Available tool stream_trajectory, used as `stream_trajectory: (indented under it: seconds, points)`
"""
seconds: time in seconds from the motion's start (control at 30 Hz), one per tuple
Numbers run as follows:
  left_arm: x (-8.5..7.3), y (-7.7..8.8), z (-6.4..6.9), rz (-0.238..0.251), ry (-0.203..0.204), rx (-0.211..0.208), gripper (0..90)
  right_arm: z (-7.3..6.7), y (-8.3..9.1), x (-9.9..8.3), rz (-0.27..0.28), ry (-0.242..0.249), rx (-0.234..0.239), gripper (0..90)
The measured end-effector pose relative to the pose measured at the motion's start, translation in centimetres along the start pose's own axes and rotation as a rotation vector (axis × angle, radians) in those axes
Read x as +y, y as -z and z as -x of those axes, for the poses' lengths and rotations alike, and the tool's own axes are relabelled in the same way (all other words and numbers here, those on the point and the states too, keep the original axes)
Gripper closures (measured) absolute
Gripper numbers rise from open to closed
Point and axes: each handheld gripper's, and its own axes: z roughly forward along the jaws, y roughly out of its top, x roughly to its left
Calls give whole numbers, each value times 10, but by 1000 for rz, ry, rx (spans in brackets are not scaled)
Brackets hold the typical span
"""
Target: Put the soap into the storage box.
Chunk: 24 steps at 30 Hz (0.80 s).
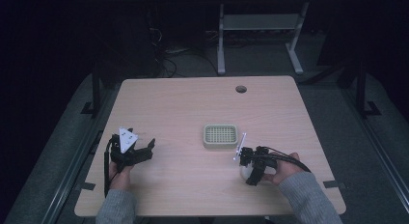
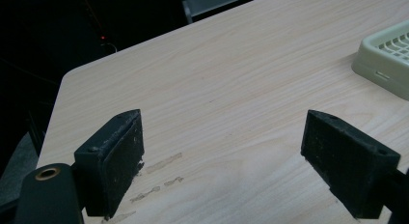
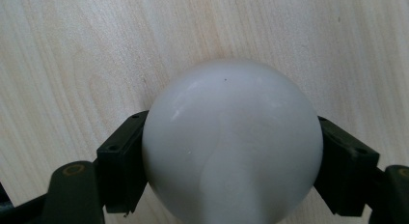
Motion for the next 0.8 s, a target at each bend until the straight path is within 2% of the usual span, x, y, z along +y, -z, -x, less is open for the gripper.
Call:
stream_trajectory:
  seconds: [0.17, 0.33, 0.47, 0.8]
  points:
    - [0, 0, 0, 2, 7, 0, 149, 0, 1, 0, -1, 1, 4, 233]
    - [0, 0, -1, 1, 7, 1, 148, 2, 10, -1, 48, -10, 23, 233]
    - [-1, 0, 0, 4, 9, -1, 148, 3, 16, 0, 40, -7, 13, 233]
    - [-1, -1, 1, -1, 7, -3, 148, 9, 26, 0, 68, -13, 25, 233]
